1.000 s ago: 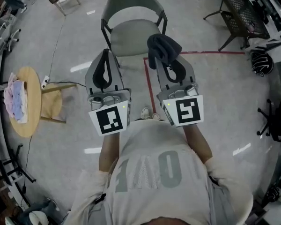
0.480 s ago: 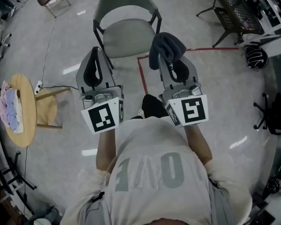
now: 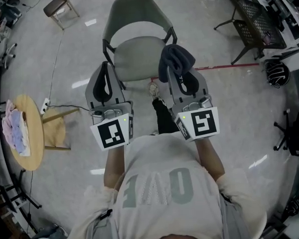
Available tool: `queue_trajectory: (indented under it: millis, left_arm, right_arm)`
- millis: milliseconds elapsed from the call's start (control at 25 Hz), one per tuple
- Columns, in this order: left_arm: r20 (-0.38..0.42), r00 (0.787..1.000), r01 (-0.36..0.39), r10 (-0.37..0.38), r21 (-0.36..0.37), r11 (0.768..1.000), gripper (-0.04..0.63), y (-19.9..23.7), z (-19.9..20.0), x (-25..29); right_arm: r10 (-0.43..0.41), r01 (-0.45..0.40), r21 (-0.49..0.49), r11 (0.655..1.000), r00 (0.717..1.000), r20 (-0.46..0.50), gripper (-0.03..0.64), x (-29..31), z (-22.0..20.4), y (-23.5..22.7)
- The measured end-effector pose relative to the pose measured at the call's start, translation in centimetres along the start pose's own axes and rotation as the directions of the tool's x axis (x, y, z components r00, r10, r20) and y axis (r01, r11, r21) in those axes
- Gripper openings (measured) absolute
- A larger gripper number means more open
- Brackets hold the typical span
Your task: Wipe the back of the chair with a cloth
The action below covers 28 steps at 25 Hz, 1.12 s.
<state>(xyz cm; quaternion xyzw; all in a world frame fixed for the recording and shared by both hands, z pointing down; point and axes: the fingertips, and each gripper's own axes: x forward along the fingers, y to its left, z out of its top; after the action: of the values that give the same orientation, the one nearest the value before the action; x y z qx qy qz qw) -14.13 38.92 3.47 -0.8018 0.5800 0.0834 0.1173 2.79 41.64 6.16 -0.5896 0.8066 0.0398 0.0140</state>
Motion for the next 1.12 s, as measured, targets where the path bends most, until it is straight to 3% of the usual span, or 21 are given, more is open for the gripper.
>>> queue_trajectory:
  millis: [360,680,1120]
  left_arm:
    - [0.03,0.999,-0.045,0.044,0.038,0.998,0.015,2.4,-1.3,12.3]
    - [-0.016,0.994,-0.105,0.106,0.041,0.994,0.015,5.7,-4.6,25.0]
    - [-0.05,0.99,-0.128,0.131,0.072,0.989,0.015,8.7,-8.6,33.9]
  right_arm:
    - [0.108,-0.11,0.028,0.994,0.993,0.043,0.06,14.0,0.4,-4.6]
    - [0.196,-0.196,0.024,0.98,0.98,0.03,0.06,27.8,-0.1,-8.4]
    - [0.221,-0.22,0.069,0.973,0.975,-0.011,0.06,37.2,-3.3,-11.8]
